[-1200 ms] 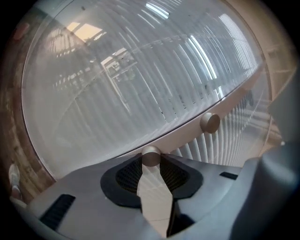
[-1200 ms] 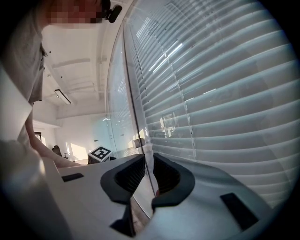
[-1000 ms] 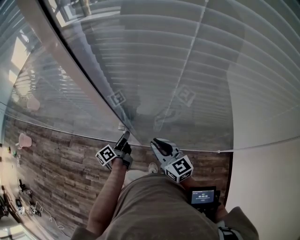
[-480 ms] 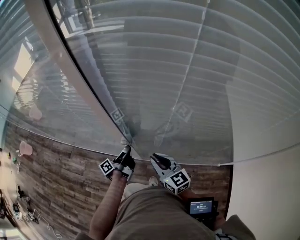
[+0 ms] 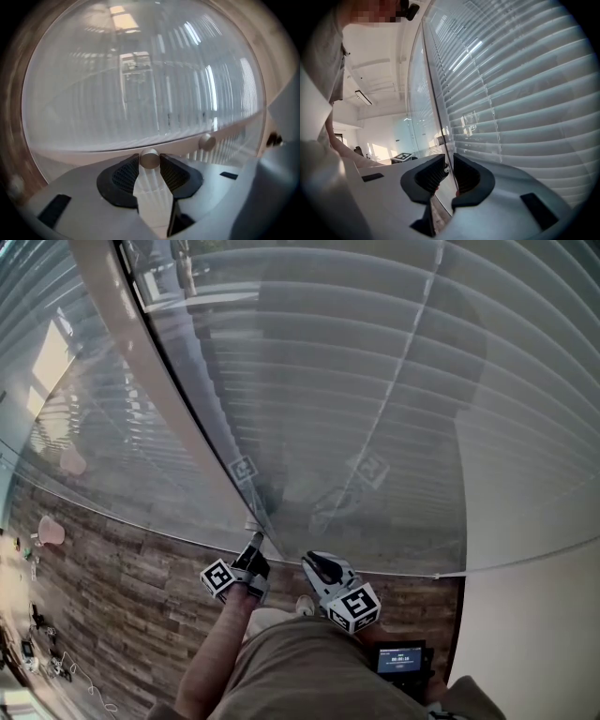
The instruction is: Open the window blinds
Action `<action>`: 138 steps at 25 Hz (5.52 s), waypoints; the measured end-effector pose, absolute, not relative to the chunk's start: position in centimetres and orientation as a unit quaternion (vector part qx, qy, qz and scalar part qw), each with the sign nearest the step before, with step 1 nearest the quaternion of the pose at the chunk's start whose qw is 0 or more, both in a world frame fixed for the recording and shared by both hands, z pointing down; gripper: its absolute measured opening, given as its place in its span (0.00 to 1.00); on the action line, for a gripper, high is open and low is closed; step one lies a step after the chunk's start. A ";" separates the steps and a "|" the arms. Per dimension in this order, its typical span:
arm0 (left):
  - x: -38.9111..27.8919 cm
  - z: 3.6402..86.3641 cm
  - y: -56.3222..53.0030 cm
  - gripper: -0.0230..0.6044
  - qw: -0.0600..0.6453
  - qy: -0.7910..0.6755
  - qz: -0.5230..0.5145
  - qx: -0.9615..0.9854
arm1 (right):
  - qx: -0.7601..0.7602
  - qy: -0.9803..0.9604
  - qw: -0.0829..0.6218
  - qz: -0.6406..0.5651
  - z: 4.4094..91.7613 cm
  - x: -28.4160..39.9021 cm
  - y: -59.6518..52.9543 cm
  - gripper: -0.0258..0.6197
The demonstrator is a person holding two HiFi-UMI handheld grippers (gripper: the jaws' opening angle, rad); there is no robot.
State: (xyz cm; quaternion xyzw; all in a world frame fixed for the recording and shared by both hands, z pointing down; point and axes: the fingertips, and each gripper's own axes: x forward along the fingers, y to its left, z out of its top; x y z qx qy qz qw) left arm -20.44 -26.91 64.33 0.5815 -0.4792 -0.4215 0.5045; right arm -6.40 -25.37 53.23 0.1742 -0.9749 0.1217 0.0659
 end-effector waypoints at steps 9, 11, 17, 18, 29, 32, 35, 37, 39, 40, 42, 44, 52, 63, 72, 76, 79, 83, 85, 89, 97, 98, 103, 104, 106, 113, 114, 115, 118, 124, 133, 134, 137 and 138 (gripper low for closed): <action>-20.2 64.2 -26.6 0.32 0.258 -0.665 0.067 0.698 | 0.188 -0.971 0.059 0.131 53.7 -6.3 -25.9 0.12; -20.3 64.0 -26.6 0.32 0.231 -0.676 0.102 0.692 | 0.188 -0.972 0.060 0.131 53.4 -6.2 -25.8 0.12; -20.3 63.1 -26.6 0.26 0.196 -0.689 0.174 0.676 | 0.196 -0.970 0.065 0.133 52.5 -5.2 -25.8 0.12; -20.3 62.9 -26.7 0.26 0.195 -0.690 0.177 0.674 | 0.196 -0.969 0.065 0.133 52.3 -5.1 -25.8 0.12; -21.4 64.5 -27.2 0.25 0.225 -0.701 0.129 0.664 | 0.197 -0.968 0.065 0.139 54.7 -5.8 -25.7 0.12; -21.8 65.8 -26.9 0.25 0.265 -0.695 0.086 0.663 | 0.197 -0.968 0.066 0.140 56.0 -6.1 -25.5 0.12; -21.6 65.7 -26.6 0.25 0.290 -0.688 0.053 0.663 | 0.196 -0.968 0.067 0.139 55.8 -5.9 -25.2 0.12; -21.6 65.7 -26.5 0.25 0.301 -0.684 0.038 0.663 | 0.196 -0.968 0.066 0.140 55.8 -5.8 -25.2 0.12; -21.6 65.8 -26.6 0.25 0.313 -0.680 0.019 0.663 | 0.195 -0.968 0.067 0.140 55.9 -5.9 -25.2 0.12; -21.6 65.8 -26.6 0.25 0.319 -0.677 0.009 0.663 | 0.195 -0.969 0.067 0.140 55.9 -5.9 -25.2 0.12; -21.6 65.9 -26.6 0.25 0.332 -0.672 -0.009 0.662 | 0.193 -0.969 0.067 0.140 56.0 -6.0 -25.2 0.12; -21.7 65.8 -26.7 0.25 0.342 -0.668 -0.024 0.660 | 0.193 -0.969 0.067 0.140 56.0 -6.1 -25.3 0.12; -21.9 65.6 -26.7 0.25 0.401 -0.632 -0.111 0.654 | 0.190 -0.969 0.069 0.144 55.8 -6.2 -25.4 0.12; -21.6 65.5 -26.7 0.25 0.467 -0.567 -0.258 0.628 | 0.186 -0.969 0.068 0.147 56.0 -6.1 -25.6 0.12; -21.6 65.6 -26.6 0.25 0.503 -0.528 -0.326 0.602 | 0.186 -0.969 0.071 0.146 56.1 -6.1 -25.5 0.12; -21.8 65.8 -26.6 0.25 0.519 -0.511 -0.353 0.588 | 0.185 -0.969 0.072 0.146 56.2 -6.3 -25.5 0.12; -21.8 66.1 -26.8 0.25 0.530 -0.493 -0.379 0.576 | 0.185 -0.969 0.072 0.146 56.8 -6.3 -25.6 0.12; -21.9 66.4 -26.8 0.25 0.551 -0.478 -0.409 0.548 | 0.185 -0.969 0.072 0.146 56.8 -6.4 -25.6 0.12; -21.9 66.9 -26.6 0.25 0.559 -0.470 -0.424 0.536 | 0.185 -0.969 0.071 0.146 57.2 -6.3 -25.4 0.12; -21.8 66.8 -26.4 0.25 0.575 -0.438 -0.476 0.501 | 0.185 -0.969 0.072 0.146 57.0 -6.1 -25.1 0.12; -22.0 66.3 -26.4 0.25 0.589 -0.385 -0.547 0.453 | 0.184 -0.969 0.075 0.146 56.2 -6.2 -25.0 0.12; -22.1 66.1 -26.5 0.25 0.584 -0.391 -0.540 0.462 | 0.184 -0.969 0.075 0.146 56.0 -6.3 -25.0 0.12; -23.0 64.4 -27.0 0.25 0.505 -0.489 -0.463 0.541 | 0.186 -0.969 0.075 0.146 55.8 -6.3 -24.8 0.12; -23.1 64.1 -26.9 0.27 0.489 -0.505 -0.452 0.549 | 0.187 -0.968 0.076 0.146 55.8 -6.2 -24.8 0.12; -22.8 64.3 -26.4 0.32 0.462 -0.545 -0.403 0.572 | 0.190 -0.968 0.076 0.147 56.0 -5.9 -24.8 0.12; -20.7 63.9 -25.8 0.33 0.300 -0.660 -0.068 0.686 | 0.203 -0.964 0.076 0.154 55.7 -5.2 -25.5 0.12; -20.6 63.6 -26.0 0.33 0.279 -0.665 -0.040 0.691 | 0.202 -0.964 0.075 0.157 55.7 -5.3 -25.5 0.12; -20.7 63.7 -26.2 0.33 0.264 -0.671 -0.017 0.693 | 0.201 -0.963 0.075 0.161 55.9 -5.4 -25.5 0.12; -20.8 64.5 -26.6 0.33 0.235 -0.685 0.047 0.688 | 0.198 -0.963 0.074 0.166 56.5 -5.4 -25.4 0.12; -21.2 64.7 -26.9 0.26 0.240 -0.689 0.047 0.682 | 0.196 -0.963 0.074 0.170 56.4 -5.6 -25.3 0.12; -21.6 64.6 -27.2 0.25 0.342 -0.652 -0.090 0.671 | 0.197 -0.962 0.075 0.171 56.2 -5.5 -25.6 0.12; -21.5 64.3 -27.3 0.25 0.348 -0.649 -0.098 0.670 | 0.197 -0.962 0.076 0.171 55.8 -5.4 -25.7 0.12; -21.5 64.0 -27.3 0.25 0.358 -0.642 -0.114 0.668 | 0.197 -0.962 0.077 0.170 55.5 -5.4 -25.6 0.12; -21.6 64.2 -27.2 0.25 0.363 -0.639 -0.123 0.666 | 0.197 -0.962 0.077 0.171 55.6 -5.5 -25.6 0.12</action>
